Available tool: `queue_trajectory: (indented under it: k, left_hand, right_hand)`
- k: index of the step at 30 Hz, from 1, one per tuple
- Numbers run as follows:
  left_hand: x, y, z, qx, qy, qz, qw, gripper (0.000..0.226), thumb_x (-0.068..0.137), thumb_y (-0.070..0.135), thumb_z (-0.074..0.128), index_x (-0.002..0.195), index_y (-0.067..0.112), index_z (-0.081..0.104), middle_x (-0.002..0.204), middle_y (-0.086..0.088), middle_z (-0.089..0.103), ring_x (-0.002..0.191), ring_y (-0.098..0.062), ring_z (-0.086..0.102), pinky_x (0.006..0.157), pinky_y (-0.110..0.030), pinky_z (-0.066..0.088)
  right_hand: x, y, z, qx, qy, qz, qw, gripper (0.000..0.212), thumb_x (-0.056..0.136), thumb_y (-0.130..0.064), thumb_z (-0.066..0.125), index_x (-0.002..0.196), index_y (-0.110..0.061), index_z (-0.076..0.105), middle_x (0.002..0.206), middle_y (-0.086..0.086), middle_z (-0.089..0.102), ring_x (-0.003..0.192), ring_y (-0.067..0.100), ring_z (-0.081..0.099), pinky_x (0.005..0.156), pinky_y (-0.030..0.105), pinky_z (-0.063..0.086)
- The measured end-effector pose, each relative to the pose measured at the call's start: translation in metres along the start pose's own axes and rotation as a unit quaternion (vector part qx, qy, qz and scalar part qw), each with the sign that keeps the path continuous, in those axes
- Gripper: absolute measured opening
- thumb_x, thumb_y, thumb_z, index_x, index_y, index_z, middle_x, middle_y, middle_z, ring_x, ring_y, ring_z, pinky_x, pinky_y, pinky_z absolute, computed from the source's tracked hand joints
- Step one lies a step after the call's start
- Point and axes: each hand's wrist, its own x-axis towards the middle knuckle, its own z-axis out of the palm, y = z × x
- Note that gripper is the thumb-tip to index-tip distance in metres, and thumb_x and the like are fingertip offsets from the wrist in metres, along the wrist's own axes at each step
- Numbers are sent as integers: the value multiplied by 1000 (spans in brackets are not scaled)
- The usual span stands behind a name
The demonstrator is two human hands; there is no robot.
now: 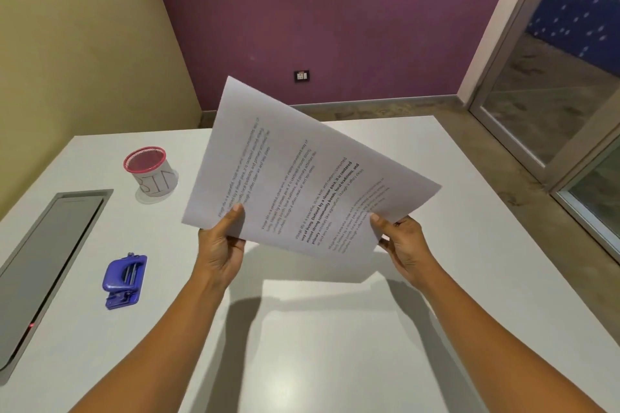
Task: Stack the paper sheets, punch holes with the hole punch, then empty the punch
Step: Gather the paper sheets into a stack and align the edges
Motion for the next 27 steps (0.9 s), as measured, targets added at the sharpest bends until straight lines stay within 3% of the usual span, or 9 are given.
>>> queue_trajectory:
  k: [3, 7, 10, 13, 17, 21, 27]
  left_hand:
    - [5, 15, -21, 112, -21, -10, 993, 32, 85, -2, 54, 85, 20, 77, 90, 4, 76, 87, -12, 71, 73, -26, 59]
    - [14, 27, -39, 329, -57, -52, 941, 24, 81, -4, 59, 97, 12, 67, 88, 2, 75, 77, -10, 71, 65, -21, 58]
    - [20, 30, -38, 423, -83, -70, 900, 25, 76, -4, 65, 92, 16, 68, 98, -7, 70, 72, -6, 71, 64, -19, 57]
    - [24, 29, -34, 441, -96, -61, 890, 24, 77, -1, 67, 93, 17, 68, 100, -5, 69, 75, -5, 70, 62, -15, 55]
    - [22, 22, -36, 447, -81, -50, 889, 33, 78, -4, 66, 107, 11, 64, 106, -3, 67, 86, -12, 67, 75, -20, 50]
    - [17, 12, -48, 448, -75, -47, 890, 37, 75, -8, 68, 98, 21, 64, 94, 7, 70, 93, -14, 64, 79, -23, 48]
    - [14, -5, -60, 438, -65, -84, 892, 27, 77, -2, 68, 98, 16, 64, 99, -3, 69, 100, -28, 62, 90, -40, 47]
  right_hand:
    - [3, -8, -12, -19, 2, -6, 1000, 19, 84, -2, 59, 95, -16, 66, 84, -10, 76, 79, 6, 71, 63, 20, 56]
    - [11, -21, -21, -49, 5, -15, 999, 19, 83, -1, 61, 95, -15, 65, 83, -11, 76, 78, 7, 71, 68, 22, 58]
    - [14, -24, -23, -71, -1, -24, 997, 20, 82, 1, 61, 96, -12, 65, 82, -10, 75, 77, 7, 71, 75, 24, 58]
    - [15, -20, -22, -80, 3, -28, 996, 20, 81, 1, 62, 95, -12, 66, 88, -5, 73, 81, 10, 70, 82, 30, 56]
    - [13, -15, -22, -85, 7, -30, 996, 19, 79, 0, 65, 89, -15, 69, 85, -13, 75, 85, 4, 69, 89, 27, 50]
    - [10, -6, -23, -111, 4, -20, 994, 19, 78, -2, 68, 88, -17, 70, 87, -11, 74, 83, 2, 69, 80, 18, 52]
    - [2, 10, -26, -159, 17, 21, 987, 22, 76, -9, 73, 86, -27, 65, 90, -12, 70, 82, 1, 66, 64, 14, 52]
